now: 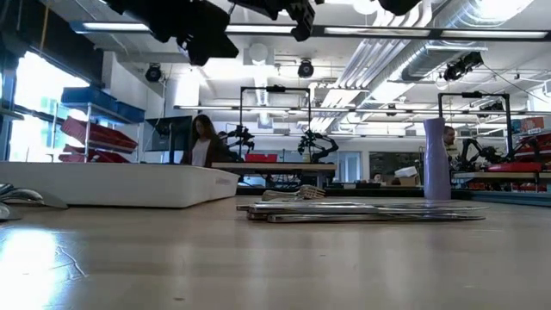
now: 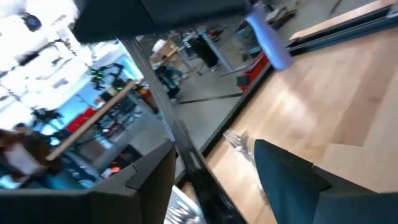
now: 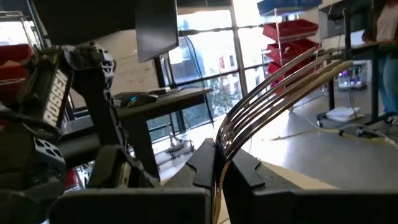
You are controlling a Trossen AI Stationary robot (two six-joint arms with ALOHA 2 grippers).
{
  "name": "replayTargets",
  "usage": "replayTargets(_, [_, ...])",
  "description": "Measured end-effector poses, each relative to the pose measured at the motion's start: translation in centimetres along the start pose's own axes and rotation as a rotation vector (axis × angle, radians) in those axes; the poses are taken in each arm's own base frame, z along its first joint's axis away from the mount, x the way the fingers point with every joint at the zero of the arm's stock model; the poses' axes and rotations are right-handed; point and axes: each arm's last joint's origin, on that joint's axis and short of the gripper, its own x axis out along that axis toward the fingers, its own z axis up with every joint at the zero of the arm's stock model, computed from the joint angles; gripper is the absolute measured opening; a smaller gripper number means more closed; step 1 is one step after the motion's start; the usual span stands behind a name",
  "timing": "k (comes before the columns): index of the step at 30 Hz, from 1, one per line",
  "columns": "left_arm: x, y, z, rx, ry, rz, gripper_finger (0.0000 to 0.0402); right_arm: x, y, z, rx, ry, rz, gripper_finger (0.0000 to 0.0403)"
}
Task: Sort silverware
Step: Put the fork in the silverware tray
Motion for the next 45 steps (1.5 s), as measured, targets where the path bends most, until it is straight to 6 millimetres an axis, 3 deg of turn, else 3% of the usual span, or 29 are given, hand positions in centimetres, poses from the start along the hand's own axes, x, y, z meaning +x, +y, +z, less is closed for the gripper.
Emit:
replayTargets(5, [-0.1,-0.2,0.4,0.045,0.009,0.051,0.0139,-0.3,0.2,-0.2,-0.013,0.01,-0.037,0.0])
replayTargets(11, [-0.3,0.1,0.6,0.02,0.014,0.082,0.0026,-0.7,0.5,-0.2,-0.017,0.014,-0.052,0.0])
replayTargets(13, [-0.4,0.2,0.6,-0.008,0.014,0.089,0.0013,-0.8,0.6,-0.3,-0.019,0.016,-0.056,0.0001])
replayTargets(25, [-1.1,1.2,1.3,-0.055,-0.007,0.045,0.0002,-1.2,1.1,-0.4,-0.044,0.037,-0.041,0.0001])
replayTargets(38, [-1.0,1.0,0.6,-0.069,-0.006,0.022,0.0001,-1.2,1.1,-0.8,-0.089,0.065,-0.031,0.0])
replayTargets(45, [-1.0,0.9,0.5,-0.044,-0.007,0.003,0.0058,-1.2,1.1,-1.0,-0.079,0.077,-0.012,0.0])
